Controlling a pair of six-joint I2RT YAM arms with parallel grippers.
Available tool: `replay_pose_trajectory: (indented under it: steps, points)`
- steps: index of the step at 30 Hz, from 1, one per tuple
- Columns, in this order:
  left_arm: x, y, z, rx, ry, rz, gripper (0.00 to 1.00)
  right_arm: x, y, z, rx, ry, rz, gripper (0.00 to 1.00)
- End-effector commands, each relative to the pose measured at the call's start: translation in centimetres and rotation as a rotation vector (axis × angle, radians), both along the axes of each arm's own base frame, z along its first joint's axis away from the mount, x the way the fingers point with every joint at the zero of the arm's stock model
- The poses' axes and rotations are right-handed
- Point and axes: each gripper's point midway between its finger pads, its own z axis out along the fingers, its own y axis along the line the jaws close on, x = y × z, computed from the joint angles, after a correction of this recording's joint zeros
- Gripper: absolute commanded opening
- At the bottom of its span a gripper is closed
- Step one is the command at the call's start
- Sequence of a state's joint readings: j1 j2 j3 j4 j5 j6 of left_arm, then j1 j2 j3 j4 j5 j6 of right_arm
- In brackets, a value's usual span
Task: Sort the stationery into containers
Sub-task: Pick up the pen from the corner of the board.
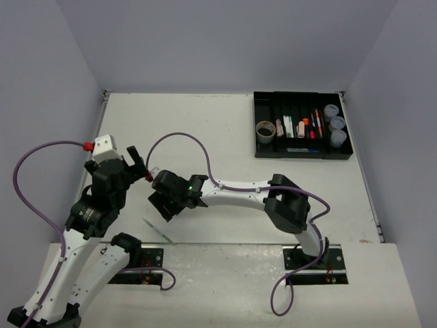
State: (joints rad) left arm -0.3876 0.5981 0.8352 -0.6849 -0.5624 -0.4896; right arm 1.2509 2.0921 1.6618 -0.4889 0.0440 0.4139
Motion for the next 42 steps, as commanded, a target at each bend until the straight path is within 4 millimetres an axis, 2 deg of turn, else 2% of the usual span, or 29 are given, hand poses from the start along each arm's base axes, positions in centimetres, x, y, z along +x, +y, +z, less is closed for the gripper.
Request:
replay_pose_trajectory:
  steps: [1, 4, 10, 17, 22, 25, 31, 36, 39, 41, 42]
  points:
    - [0.0, 0.4, 1.4, -0.033, -0.061, 0.028, 1.00, -3.1, 2.5, 0.2, 0.029, 0.003, 0.060, 0.64]
    - [-0.2, 0.9, 1.8, -0.040, -0.071, 0.056, 1.00, -4.5, 3.2, -0.1, 0.024, 0.008, 0.085, 0.63]
    - [-0.5, 1.2, 2.1, -0.048, -0.094, 0.068, 1.00, -6.0, 3.8, -1.4, 0.003, 0.000, 0.102, 0.63]
    - [-0.3, 1.2, 1.9, -0.044, -0.082, 0.067, 1.00, -5.6, 4.1, -4.0, -0.050, -0.020, 0.087, 0.60]
    - [-0.4, 1.3, 2.0, -0.046, -0.089, 0.070, 1.00, -3.7, 3.5, -6.4, -0.141, -0.102, 0.029, 0.51]
    - [-0.3, 1.3, 1.9, -0.046, -0.085, 0.066, 1.00, -2.2, 2.4, -7.3, -0.203, -0.169, -0.025, 0.45]
    - [-0.1, 1.1, 1.8, -0.043, -0.078, 0.058, 1.00, 0.1, -0.2, -7.6, -0.289, -0.299, -0.093, 0.32]
    - [-0.1, 1.2, 1.9, -0.045, -0.083, 0.057, 1.00, 0.2, -1.9, -8.4, -0.324, -0.325, -0.089, 0.25]
    - [-0.1, 1.1, 1.8, -0.045, -0.081, 0.054, 1.00, -0.3, -2.8, -9.7, -0.348, -0.297, -0.068, 0.15]
    - [-0.1, 1.1, 1.9, -0.045, -0.082, 0.052, 1.00, -0.7, -3.8, -10.5, -0.359, -0.268, -0.075, 0.00]
    - [-0.1, 1.1, 1.9, -0.045, -0.082, 0.051, 1.00, -1.0, -3.9, -10.3, -0.343, -0.249, -0.075, 0.00]
